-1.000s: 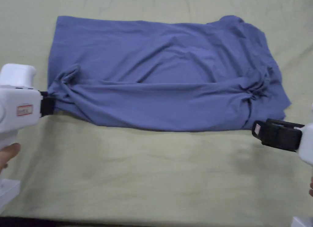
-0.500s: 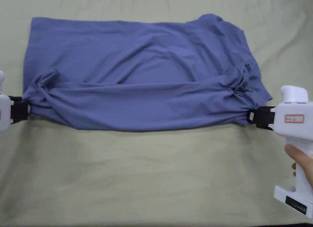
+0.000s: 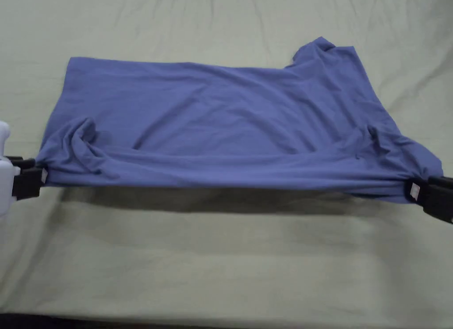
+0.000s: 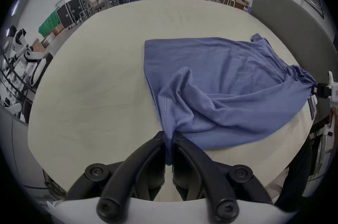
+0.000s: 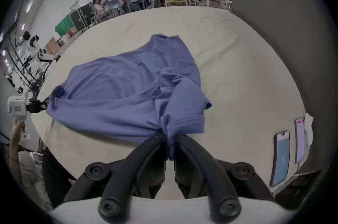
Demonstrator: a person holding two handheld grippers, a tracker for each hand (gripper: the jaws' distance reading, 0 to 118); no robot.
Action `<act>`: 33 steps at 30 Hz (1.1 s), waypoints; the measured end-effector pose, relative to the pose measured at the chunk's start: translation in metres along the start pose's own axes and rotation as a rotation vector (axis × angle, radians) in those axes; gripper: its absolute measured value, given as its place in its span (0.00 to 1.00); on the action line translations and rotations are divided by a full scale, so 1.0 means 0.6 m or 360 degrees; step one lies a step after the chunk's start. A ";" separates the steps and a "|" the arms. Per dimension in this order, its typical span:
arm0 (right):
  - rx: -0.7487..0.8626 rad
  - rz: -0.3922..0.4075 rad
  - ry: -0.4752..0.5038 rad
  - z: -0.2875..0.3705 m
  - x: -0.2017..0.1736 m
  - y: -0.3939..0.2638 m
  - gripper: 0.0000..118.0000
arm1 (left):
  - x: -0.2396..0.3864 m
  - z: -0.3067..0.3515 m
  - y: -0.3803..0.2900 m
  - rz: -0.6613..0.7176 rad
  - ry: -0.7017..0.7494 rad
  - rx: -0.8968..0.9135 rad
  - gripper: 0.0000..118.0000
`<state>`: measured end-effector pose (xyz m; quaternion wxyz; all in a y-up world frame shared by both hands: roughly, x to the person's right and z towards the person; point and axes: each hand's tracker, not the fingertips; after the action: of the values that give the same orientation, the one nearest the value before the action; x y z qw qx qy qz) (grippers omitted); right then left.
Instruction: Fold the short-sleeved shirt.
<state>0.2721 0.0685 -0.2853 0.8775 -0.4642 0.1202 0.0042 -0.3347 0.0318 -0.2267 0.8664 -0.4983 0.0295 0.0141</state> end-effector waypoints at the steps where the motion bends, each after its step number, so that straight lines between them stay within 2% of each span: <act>1: -0.0019 -0.0011 -0.0003 -0.011 0.011 -0.015 0.06 | -0.003 -0.004 -0.011 0.0018 -0.0021 -0.0029 0.03; 6: -0.0160 -0.0023 -0.0021 -0.048 -0.004 -0.056 0.06 | 0.018 -0.025 -0.047 0.0032 -0.0012 -0.0103 0.03; 8: -0.0184 -0.0013 -0.0037 -0.058 -0.007 -0.058 0.09 | 0.021 -0.026 -0.053 0.0037 -0.0004 -0.0112 0.06; 9: -0.0214 -0.0011 -0.0043 -0.064 -0.007 -0.054 0.31 | 0.020 -0.025 -0.055 0.0052 0.0006 -0.0121 0.15; 10: -0.0258 -0.0008 -0.0077 -0.066 -0.008 -0.052 0.64 | 0.016 -0.026 -0.056 0.0078 0.0051 -0.0178 0.20; 11: -0.0300 0.0009 -0.0125 -0.069 -0.010 -0.051 0.90 | 0.014 -0.026 -0.057 0.0090 0.0071 -0.0231 0.34; 12: -0.0337 0.0040 -0.0145 -0.071 -0.014 -0.052 1.00 | 0.007 -0.024 -0.060 0.0094 0.0088 -0.0278 0.56; 15: -0.0241 0.0065 -0.0152 -0.038 -0.027 -0.038 1.00 | 0.007 0.026 -0.076 0.0100 0.0160 -0.0194 0.58; 17: -0.0146 0.0021 -0.0134 -0.006 -0.033 -0.027 1.00 | -0.003 0.071 -0.077 0.0185 0.0099 -0.0106 0.58; 19: -0.0046 -0.0017 -0.0085 0.027 -0.050 -0.014 1.00 | -0.005 0.126 -0.074 0.0347 0.0028 0.0063 0.58; 20: 0.0008 -0.0019 -0.0066 0.042 -0.060 -0.011 1.00 | 0.003 0.155 -0.078 0.0357 0.0023 0.0181 0.56; 21: 0.0095 -0.0001 -0.0027 0.059 -0.066 -0.011 0.98 | 0.015 0.183 -0.081 0.0332 0.0033 0.0298 0.36; 22: 0.0170 0.0020 0.0005 0.075 -0.079 -0.014 0.91 | 0.049 0.217 -0.082 0.0314 0.0184 0.0361 0.03; 23: 0.0191 0.0020 0.0016 0.082 -0.088 -0.017 0.70 | 0.064 0.228 -0.079 0.0281 0.0303 0.0345 0.00; 24: 0.0212 0.0000 0.0036 0.084 -0.097 -0.022 0.25 | 0.076 0.229 -0.072 0.0217 0.0321 0.0235 0.00; 25: 0.0289 -0.0018 0.0028 0.086 -0.105 -0.033 0.04 | 0.084 0.227 -0.073 0.0237 0.0300 0.0270 0.00; 26: 0.0300 -0.0015 0.0045 0.084 -0.109 -0.037 0.04 | 0.087 0.225 -0.071 0.0249 0.0268 0.0304 0.00; 28: 0.0150 0.0042 0.0071 0.065 -0.117 -0.035 0.04 | 0.099 0.216 -0.053 0.0225 0.0219 0.0270 0.00; 30: 0.0176 0.0059 0.0059 0.052 -0.124 -0.036 0.04 | 0.102 0.197 -0.032 0.0120 0.0263 0.0263 0.00; 33: 0.0167 0.0052 0.0099 0.041 -0.127 -0.018 0.04 | 0.105 0.167 0.027 0.0081 0.0225 0.0273 0.00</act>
<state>0.2044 0.0902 -0.2468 0.8964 -0.4153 0.1549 -0.0022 -0.2688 0.1261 -0.1944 0.9009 -0.4212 0.1043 -0.0018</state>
